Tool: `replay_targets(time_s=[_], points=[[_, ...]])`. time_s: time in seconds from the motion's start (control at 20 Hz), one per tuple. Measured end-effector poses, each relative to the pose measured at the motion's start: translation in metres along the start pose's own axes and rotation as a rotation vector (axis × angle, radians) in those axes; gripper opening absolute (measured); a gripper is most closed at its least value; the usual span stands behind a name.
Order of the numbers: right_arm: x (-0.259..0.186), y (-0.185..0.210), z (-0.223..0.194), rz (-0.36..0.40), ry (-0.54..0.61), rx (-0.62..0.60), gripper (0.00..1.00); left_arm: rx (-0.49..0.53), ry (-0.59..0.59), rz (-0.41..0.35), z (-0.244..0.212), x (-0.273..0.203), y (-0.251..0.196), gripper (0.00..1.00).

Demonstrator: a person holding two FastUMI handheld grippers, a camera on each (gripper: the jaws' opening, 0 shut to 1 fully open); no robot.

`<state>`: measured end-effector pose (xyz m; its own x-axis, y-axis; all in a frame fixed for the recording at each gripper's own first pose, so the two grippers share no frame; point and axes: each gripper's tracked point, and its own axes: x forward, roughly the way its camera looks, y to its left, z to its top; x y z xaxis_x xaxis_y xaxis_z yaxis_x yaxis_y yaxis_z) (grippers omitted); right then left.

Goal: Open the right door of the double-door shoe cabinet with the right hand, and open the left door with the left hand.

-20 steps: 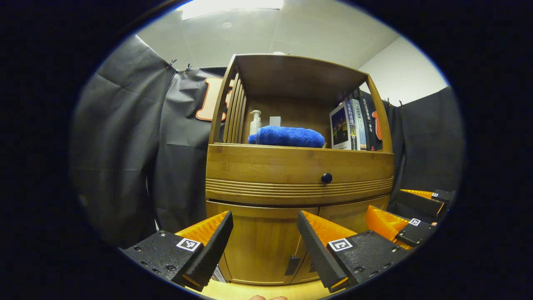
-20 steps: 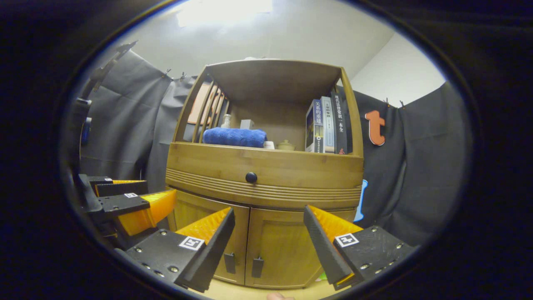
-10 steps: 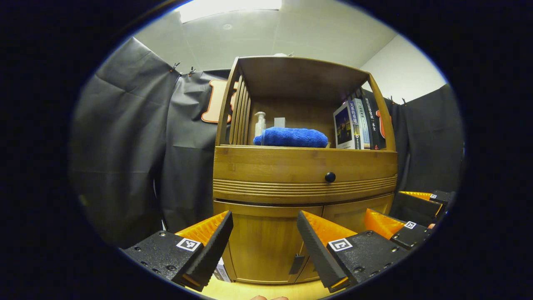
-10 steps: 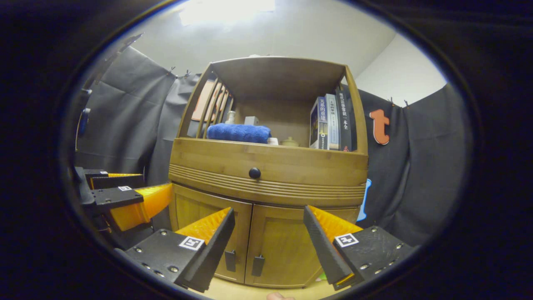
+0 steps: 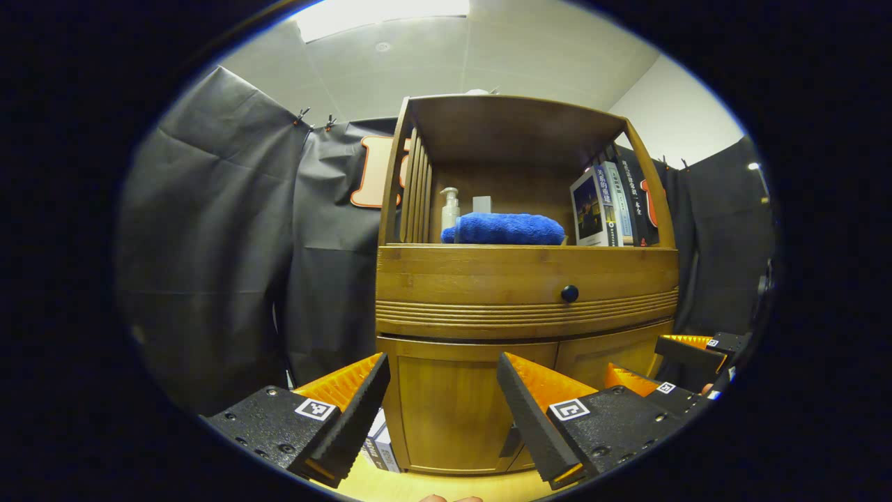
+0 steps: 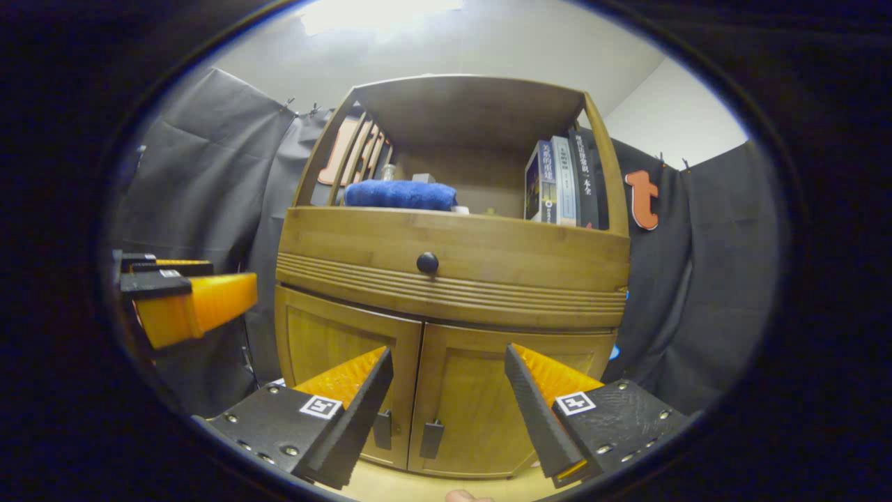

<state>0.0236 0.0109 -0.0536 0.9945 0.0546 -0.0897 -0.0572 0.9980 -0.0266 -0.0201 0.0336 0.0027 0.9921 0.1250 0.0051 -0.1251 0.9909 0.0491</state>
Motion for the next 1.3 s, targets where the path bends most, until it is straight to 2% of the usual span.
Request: replay_targets(time_s=[0.1,0.15,0.2,0.25,0.5,0.6,0.8,0.95,1.05,1.25,1.3], points=[[0.009,0.003,-0.014,0.005,0.027,0.002,0.95,0.006,0.001,0.029,0.001,-0.001,0.012,0.95],[0.015,0.005,-0.022,0.008,0.042,0.005,0.96,0.008,0.000,0.045,0.001,-0.001,0.019,0.92],[0.021,0.004,-0.029,0.012,0.055,0.008,0.94,0.008,-0.001,0.062,0.001,-0.002,0.026,0.92],[0.028,0.005,-0.037,0.012,0.069,0.010,0.98,0.009,-0.002,0.079,0.002,-0.003,0.032,0.92],[0.051,0.012,-0.084,0.001,0.159,-0.012,0.94,0.016,-0.006,0.162,0.004,-0.010,0.065,0.92],[0.060,0.014,-0.103,0.010,0.197,-0.001,0.96,0.017,-0.005,0.188,0.003,-0.013,0.076,0.92],[0.071,0.016,-0.132,0.019,0.263,0.018,0.94,0.027,-0.004,0.229,0.004,-0.022,0.092,0.92],[0.073,0.018,-0.154,0.009,0.331,-0.002,0.83,0.037,-0.003,0.253,0.005,-0.026,0.101,0.92],[0.080,0.017,-0.172,-0.012,0.368,-0.007,0.67,0.039,0.002,0.266,0.004,-0.029,0.108,0.92],[0.091,0.013,-0.191,-0.054,0.396,-0.006,0.53,0.054,0.010,0.309,0.002,-0.035,0.126,0.92],[0.088,0.014,-0.191,-0.045,0.401,-0.001,0.37,0.053,0.013,0.318,0.000,-0.036,0.129,0.92]])
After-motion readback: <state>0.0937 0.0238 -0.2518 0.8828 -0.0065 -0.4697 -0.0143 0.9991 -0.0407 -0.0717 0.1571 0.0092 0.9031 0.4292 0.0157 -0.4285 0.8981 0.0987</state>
